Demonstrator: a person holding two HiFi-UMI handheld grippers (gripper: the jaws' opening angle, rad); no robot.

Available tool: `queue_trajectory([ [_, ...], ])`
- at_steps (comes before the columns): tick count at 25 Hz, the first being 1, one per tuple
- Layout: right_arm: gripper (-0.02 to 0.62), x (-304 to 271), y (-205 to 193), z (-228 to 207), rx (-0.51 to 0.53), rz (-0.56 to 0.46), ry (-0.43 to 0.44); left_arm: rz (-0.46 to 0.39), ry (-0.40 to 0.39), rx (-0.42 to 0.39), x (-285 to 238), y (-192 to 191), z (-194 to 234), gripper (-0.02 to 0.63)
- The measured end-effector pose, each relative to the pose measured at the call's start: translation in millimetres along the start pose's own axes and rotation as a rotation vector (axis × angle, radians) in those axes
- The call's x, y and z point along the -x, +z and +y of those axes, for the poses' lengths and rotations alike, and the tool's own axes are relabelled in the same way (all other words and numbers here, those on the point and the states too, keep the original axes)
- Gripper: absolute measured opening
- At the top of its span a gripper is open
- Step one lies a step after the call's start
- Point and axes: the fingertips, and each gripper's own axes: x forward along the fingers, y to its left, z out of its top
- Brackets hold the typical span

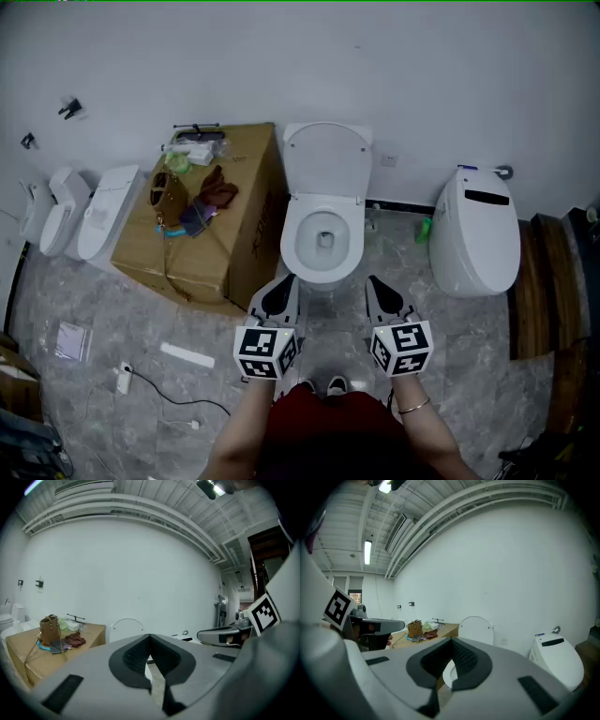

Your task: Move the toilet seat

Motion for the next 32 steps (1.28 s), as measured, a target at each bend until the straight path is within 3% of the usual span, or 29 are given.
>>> queue_trajectory([
  [10, 0.015, 0.8, -6.0, -4.0, -0.013, 0.011, 0.052, 0.002, 0.028, -0.029, -6.2, 1.4, -10.5, 0.026],
  [21, 0.016, 0.0, -13.7, -28.4, -0.026, 0.024, 0.018, 0.032, 0.037, -0.032, -16.2, -6.7, -13.7, 0.026],
  [32, 0.017, -41.3, -38.6, -52.2, -0.049, 0.146, -0.006, 0.087, 0.043, -0.004, -60.5, -19.7, 16.7, 0.028],
])
